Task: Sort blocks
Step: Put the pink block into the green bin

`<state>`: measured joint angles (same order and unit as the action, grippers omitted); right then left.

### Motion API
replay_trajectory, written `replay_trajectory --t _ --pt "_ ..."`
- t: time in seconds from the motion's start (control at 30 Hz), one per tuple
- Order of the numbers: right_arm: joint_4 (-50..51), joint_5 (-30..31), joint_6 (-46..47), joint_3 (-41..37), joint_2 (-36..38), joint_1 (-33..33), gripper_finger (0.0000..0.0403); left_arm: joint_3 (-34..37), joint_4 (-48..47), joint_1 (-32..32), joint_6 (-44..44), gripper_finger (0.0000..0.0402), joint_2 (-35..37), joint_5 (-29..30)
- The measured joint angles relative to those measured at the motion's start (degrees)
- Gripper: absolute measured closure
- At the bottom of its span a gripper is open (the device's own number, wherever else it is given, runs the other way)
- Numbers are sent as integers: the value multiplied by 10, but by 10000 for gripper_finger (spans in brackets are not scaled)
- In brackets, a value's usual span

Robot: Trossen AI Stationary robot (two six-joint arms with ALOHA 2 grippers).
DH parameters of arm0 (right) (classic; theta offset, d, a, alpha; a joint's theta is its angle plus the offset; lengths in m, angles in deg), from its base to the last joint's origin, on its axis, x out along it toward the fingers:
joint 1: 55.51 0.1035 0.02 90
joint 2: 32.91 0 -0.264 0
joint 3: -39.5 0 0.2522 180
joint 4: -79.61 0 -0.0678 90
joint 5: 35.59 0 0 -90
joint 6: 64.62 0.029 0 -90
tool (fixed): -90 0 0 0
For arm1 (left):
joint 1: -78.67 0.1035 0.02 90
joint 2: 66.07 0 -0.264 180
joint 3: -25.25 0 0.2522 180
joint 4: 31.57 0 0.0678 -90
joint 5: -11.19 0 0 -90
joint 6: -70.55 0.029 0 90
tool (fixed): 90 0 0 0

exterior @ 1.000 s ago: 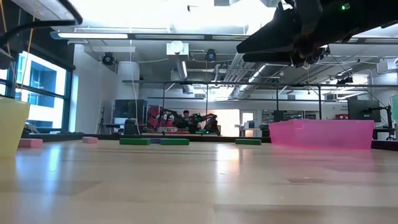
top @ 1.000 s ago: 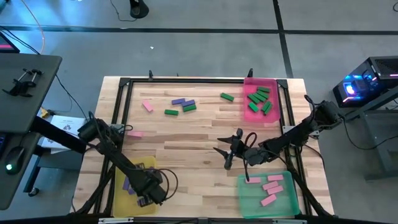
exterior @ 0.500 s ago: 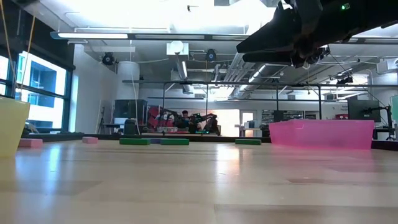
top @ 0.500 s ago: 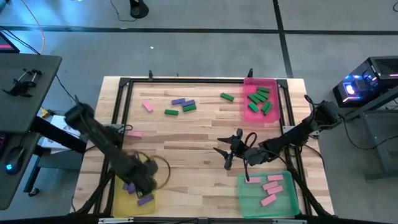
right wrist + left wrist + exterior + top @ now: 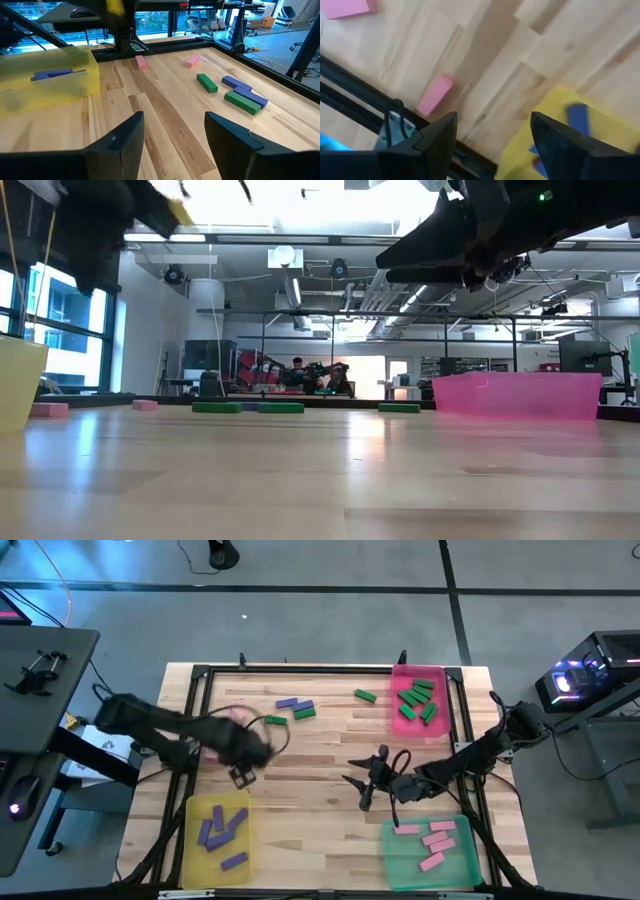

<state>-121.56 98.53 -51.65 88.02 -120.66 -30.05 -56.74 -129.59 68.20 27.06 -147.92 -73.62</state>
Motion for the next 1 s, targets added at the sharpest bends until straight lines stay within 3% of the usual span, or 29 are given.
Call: replay_trajectory --t 0.17,0.33,0.67,1.0 --pt "0 -2 0 0 0 0 210 0 -41 111 128 164 -87 -24" --pt "5 -9 0 0 0 7 210 1 -53 163 238 164 -177 -17" --pt "22 -11 17 0 0 32 210 3 -53 173 343 164 -311 6" --pt "26 -7 22 0 0 63 210 118 -3 191 407 164 -328 33"
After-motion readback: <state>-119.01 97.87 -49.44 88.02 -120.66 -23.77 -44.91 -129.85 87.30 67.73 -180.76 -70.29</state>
